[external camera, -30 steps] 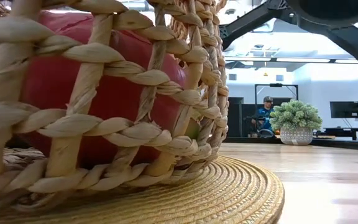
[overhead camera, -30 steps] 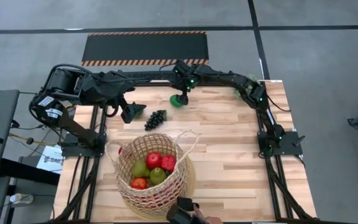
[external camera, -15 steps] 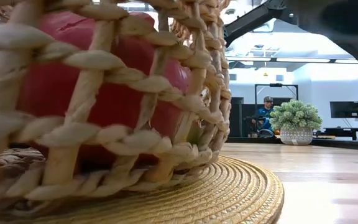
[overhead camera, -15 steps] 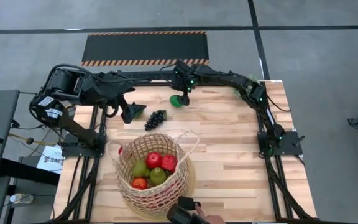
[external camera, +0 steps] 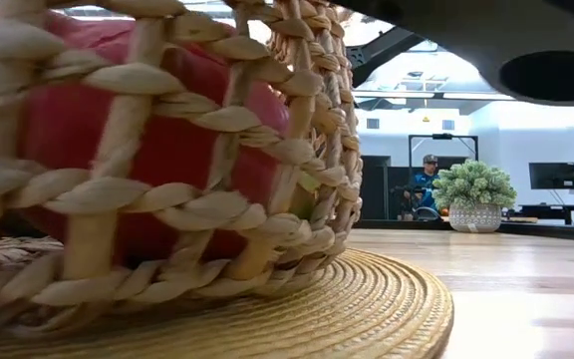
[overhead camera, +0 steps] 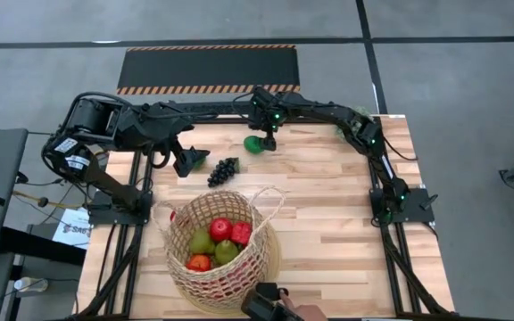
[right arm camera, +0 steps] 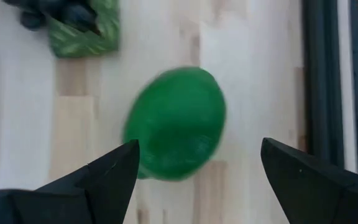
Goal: Build produce basket
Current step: Put the lime into the basket
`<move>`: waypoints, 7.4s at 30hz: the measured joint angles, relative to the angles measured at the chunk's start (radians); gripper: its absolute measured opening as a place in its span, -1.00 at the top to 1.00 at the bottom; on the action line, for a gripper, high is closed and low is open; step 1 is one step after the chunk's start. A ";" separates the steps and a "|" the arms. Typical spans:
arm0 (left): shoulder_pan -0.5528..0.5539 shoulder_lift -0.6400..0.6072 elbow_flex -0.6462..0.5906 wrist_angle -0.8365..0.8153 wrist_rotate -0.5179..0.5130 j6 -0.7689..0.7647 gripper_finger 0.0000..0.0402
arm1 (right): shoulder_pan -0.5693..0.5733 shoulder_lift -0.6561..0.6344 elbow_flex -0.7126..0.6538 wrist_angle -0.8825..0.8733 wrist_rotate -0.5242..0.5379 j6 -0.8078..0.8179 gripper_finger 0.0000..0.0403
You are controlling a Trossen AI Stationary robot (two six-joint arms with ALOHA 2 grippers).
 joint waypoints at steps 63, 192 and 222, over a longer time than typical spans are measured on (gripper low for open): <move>0.000 0.000 0.000 -0.005 -0.021 -0.019 -0.97 | -0.153 -0.156 0.000 -0.132 -0.170 -0.043 -0.54; 0.009 0.185 0.000 0.850 0.191 0.300 -0.97 | 0.259 -0.957 0.086 0.007 -0.230 0.548 -0.46; -0.033 0.246 0.019 1.011 0.286 0.347 -0.97 | 0.536 -0.856 0.086 0.144 -0.206 0.532 -0.47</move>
